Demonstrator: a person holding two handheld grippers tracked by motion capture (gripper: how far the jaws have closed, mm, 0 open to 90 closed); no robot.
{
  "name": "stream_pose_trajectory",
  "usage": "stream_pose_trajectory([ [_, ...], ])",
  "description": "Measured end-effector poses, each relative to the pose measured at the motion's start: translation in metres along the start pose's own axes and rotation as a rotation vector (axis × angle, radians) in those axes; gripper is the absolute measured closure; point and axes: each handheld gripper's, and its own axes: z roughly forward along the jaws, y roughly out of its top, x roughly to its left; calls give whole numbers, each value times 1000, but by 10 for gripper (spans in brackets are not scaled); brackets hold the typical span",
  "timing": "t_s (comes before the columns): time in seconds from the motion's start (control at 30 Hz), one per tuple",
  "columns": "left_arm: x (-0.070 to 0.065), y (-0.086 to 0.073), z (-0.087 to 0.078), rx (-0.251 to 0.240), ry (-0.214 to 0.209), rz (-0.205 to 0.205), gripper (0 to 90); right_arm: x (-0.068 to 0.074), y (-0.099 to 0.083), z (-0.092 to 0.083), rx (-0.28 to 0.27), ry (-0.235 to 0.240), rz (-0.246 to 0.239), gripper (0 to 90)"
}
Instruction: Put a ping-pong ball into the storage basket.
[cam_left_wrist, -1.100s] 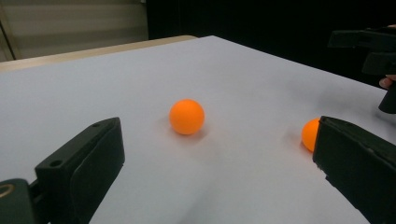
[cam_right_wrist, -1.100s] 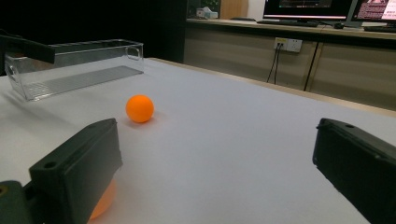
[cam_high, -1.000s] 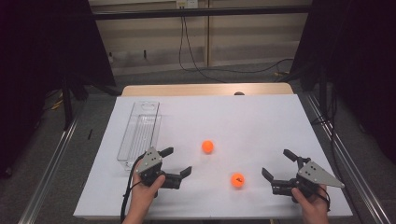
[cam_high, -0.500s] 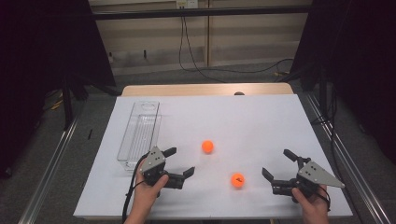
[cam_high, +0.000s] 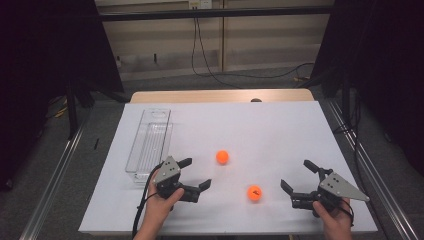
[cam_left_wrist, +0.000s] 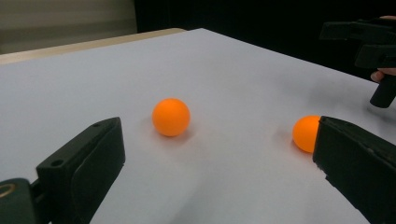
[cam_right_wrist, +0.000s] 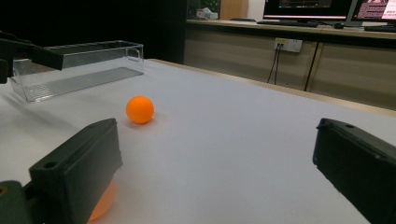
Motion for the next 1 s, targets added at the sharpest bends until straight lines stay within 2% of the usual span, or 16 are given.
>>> stream_pose_trajectory([
  [0.27, -1, 2, 3, 8, -6, 12, 24, 0, 0, 0, -1, -2, 0, 5],
  [1.0, -5, 2, 14, 36, -39, 5, 24, 0, 0, 0, 0, 1, -1, 5],
])
